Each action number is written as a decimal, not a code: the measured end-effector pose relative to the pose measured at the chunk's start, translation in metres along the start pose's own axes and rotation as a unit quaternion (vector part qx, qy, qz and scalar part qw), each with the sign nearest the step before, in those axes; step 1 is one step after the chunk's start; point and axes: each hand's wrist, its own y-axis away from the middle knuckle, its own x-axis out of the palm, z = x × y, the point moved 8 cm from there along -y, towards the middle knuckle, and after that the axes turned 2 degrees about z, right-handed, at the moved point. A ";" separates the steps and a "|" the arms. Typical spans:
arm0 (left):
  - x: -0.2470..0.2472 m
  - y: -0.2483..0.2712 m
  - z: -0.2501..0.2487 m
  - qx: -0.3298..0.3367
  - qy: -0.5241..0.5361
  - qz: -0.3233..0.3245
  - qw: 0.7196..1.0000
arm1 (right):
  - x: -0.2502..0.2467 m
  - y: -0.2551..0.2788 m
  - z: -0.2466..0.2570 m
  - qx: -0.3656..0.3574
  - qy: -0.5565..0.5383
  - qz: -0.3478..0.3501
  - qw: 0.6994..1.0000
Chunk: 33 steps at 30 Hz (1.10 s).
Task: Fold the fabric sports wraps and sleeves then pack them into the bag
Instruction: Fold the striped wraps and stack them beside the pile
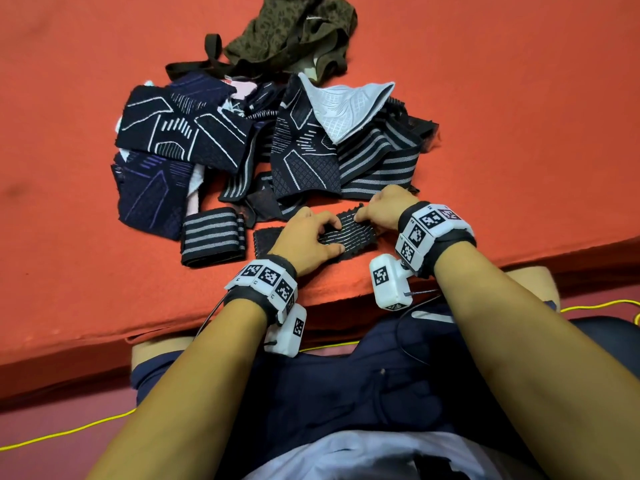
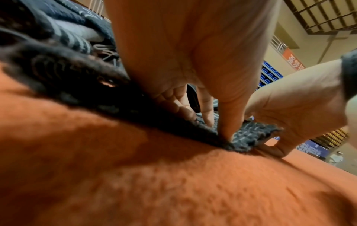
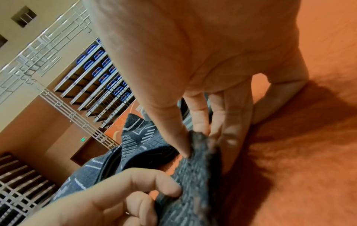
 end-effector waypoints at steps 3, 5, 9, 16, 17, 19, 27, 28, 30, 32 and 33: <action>0.001 -0.001 0.000 0.002 0.002 0.005 1.000 | 0.003 0.004 0.002 0.005 -0.067 0.036 0.997; 0.001 -0.002 0.000 0.000 0.006 0.005 1.000 | 0.004 0.004 0.000 0.016 -0.104 0.056 0.993; 0.002 -0.003 0.001 -0.002 0.017 0.008 1.000 | 0.004 -0.003 -0.006 0.011 -0.132 0.054 0.990; 0.002 -0.002 0.002 0.002 0.035 0.005 0.999 | 0.001 -0.010 -0.009 0.022 -0.104 0.018 0.994; 0.002 -0.002 0.002 0.002 0.035 0.004 0.999 | 0.001 -0.011 -0.009 0.023 -0.103 0.017 0.994; 0.002 -0.002 0.003 -0.001 0.034 0.005 0.999 | 0.001 -0.012 -0.009 0.023 -0.103 0.020 0.994; 0.003 -0.003 0.003 -0.003 0.030 0.002 1.000 | 0.014 -0.002 -0.009 0.029 -0.132 0.074 0.988; 0.003 -0.003 0.002 -0.002 0.030 0.002 1.000 | 0.017 0.001 -0.010 0.034 -0.126 0.096 0.987; 0.003 -0.004 0.002 -0.002 0.031 0.003 1.000 | 0.023 0.004 -0.011 0.038 -0.111 0.125 0.985; 0.004 -0.004 0.003 -0.005 0.042 0.000 0.999 | 0.024 0.005 -0.009 0.029 -0.097 0.126 0.987; 0.004 -0.004 0.003 -0.005 0.046 -0.002 0.999 | 0.024 0.005 -0.008 0.021 -0.091 0.123 0.988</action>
